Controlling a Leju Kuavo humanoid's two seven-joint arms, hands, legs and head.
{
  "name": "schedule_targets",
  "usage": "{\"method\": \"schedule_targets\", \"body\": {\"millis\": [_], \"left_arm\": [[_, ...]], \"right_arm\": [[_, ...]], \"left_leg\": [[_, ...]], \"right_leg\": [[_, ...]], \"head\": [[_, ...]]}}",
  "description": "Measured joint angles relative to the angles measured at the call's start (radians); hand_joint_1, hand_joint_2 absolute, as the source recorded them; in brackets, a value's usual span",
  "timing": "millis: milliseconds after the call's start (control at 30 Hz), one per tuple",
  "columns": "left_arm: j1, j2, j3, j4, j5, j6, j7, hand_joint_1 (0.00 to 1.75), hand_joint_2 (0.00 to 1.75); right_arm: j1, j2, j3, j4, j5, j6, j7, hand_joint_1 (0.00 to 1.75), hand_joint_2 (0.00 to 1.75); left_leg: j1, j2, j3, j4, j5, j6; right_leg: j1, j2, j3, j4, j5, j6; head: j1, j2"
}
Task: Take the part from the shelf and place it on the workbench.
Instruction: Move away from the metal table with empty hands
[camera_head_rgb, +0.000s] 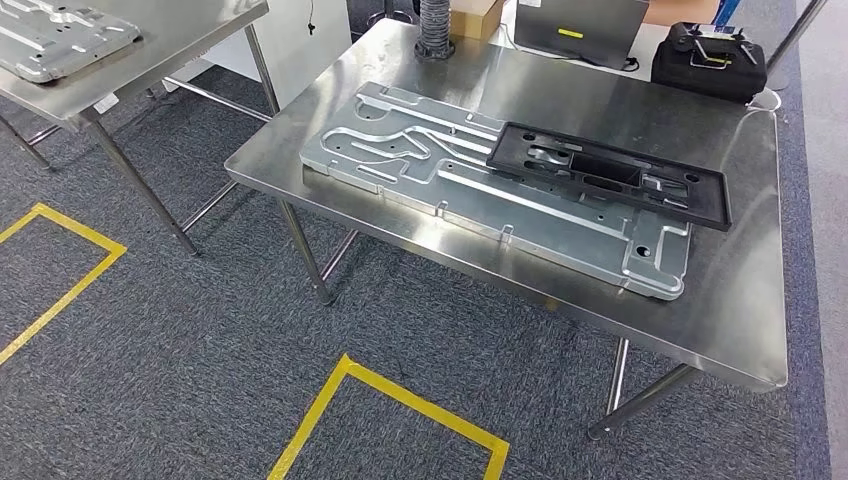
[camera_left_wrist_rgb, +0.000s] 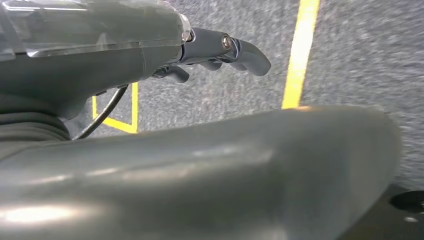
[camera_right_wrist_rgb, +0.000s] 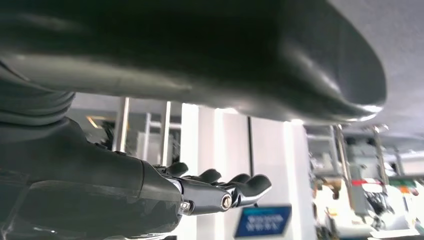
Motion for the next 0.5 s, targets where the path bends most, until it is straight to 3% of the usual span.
{"method": "schedule_targets", "body": {"millis": [67, 133, 200, 233, 267, 300, 367, 400, 433, 467, 500], "left_arm": [[-0.001, 0.001, 0.001, 0.0, 0.0, 0.0, 0.0, 0.0, 0.0], [-0.007, 0.003, 0.001, 0.0, -0.003, 0.002, 0.0, 0.0, 0.0], [-0.012, 0.006, 0.001, -0.001, -0.01, 0.003, -0.001, 0.0, 0.0], [-0.012, 0.006, 0.001, 0.0, -0.013, 0.003, -0.002, 0.0, 0.0], [-0.011, 0.006, 0.001, 0.0, -0.017, 0.003, -0.004, 0.0, 0.0], [-0.011, 0.007, 0.001, 0.0, -0.02, 0.004, -0.006, 0.0, 0.0], [-0.01, 0.008, 0.001, 0.0, -0.024, 0.008, -0.01, 0.0, 0.0], [-0.01, 0.009, 0.0, 0.0, -0.025, 0.01, -0.012, 0.0, 0.0], [-0.009, 0.009, 0.0, 0.0, -0.025, 0.011, -0.013, 0.0, 0.0], [-0.009, 0.009, 0.0, 0.0, -0.024, 0.012, -0.014, 0.0, 0.0], [-0.008, 0.009, 0.0, 0.0, -0.024, 0.013, -0.014, 0.0, 0.0]], "right_arm": [[-0.002, 0.008, -0.004, 0.021, 0.001, -0.012, 0.004, 0.0, 0.0], [-0.011, 0.027, -0.012, 0.084, 0.005, -0.042, 0.031, 0.0, 0.0], [-0.019, 0.05, -0.016, 0.151, 0.009, -0.072, 0.063, 0.0, 0.0], [-0.019, 0.062, -0.017, 0.173, 0.01, -0.082, 0.071, 0.0, 0.0], [-0.018, 0.073, -0.017, 0.19, 0.01, -0.087, 0.077, 0.0, 0.0], [-0.017, 0.085, -0.017, 0.208, 0.012, -0.091, 0.081, 0.0, 0.0], [-0.016, 0.108, -0.018, 0.24, 0.016, -0.094, 0.09, 0.0, 0.0], [-0.016, 0.12, -0.018, 0.257, 0.02, -0.095, 0.094, 0.0, 0.0], [-0.016, 0.13, -0.018, 0.274, 0.025, -0.095, 0.098, 0.0, 0.0], [-0.017, 0.138, -0.018, 0.291, 0.028, -0.095, 0.1, 0.0, 0.0], [-0.017, 0.145, -0.018, 0.309, 0.032, -0.095, 0.102, 0.0, 0.0]], "left_leg": [[-0.001, 0.0, 0.047, -0.052, 0.034, 0.005], [-0.005, -0.001, 0.19, -0.24, 0.039, 0.019], [-0.011, -0.001, 0.281, -0.38, 0.024, 0.036], [-0.011, 0.003, 0.272, -0.382, 0.033, 0.043], [-0.01, 0.006, 0.262, -0.386, 0.046, 0.052], [-0.008, 0.009, 0.248, -0.39, 0.059, 0.058], [-0.008, 0.013, 0.218, -0.39, 0.084, 0.063], [-0.009, 0.014, 0.201, -0.388, 0.095, 0.062], [-0.009, 0.016, 0.186, -0.386, 0.105, 0.06], [-0.008, 0.017, 0.169, -0.381, 0.114, 0.057], [-0.008, 0.018, 0.154, -0.375, 0.121, 0.054]], "right_leg": [[0.002, 0.001, -0.018, 0.004, 0.011, 0.001], [0.006, 0.001, -0.045, 0.012, 0.038, 0.01], [0.007, 0.002, -0.058, 0.014, 0.068, 0.026], [0.004, 0.001, -0.063, 0.013, 0.071, 0.032], [0.002, 0.002, -0.07, 0.025, 0.051, 0.038], [-0.001, 0.002, -0.081, 0.055, 0.01, 0.044], [-0.005, 0.001, -0.111, 0.169, -0.098, 0.054], [-0.008, 0.001, -0.122, 0.235, -0.129, 0.059], [-0.01, 0.001, -0.125, 0.282, -0.131, 0.063], [-0.013, 0.001, -0.113, 0.3, -0.111, 0.066], [-0.016, 0.001, -0.081, 0.28, -0.081, 0.068]], "head": [[0.0, 0.0], [0.0, 0.0], [0.0, 0.0], [0.0, 0.0], [0.0, 0.0], [0.0, 0.0], [0.0, 0.0], [0.0, 0.0], [0.0, 0.0], [0.0, 0.0], [0.0, 0.0]]}}
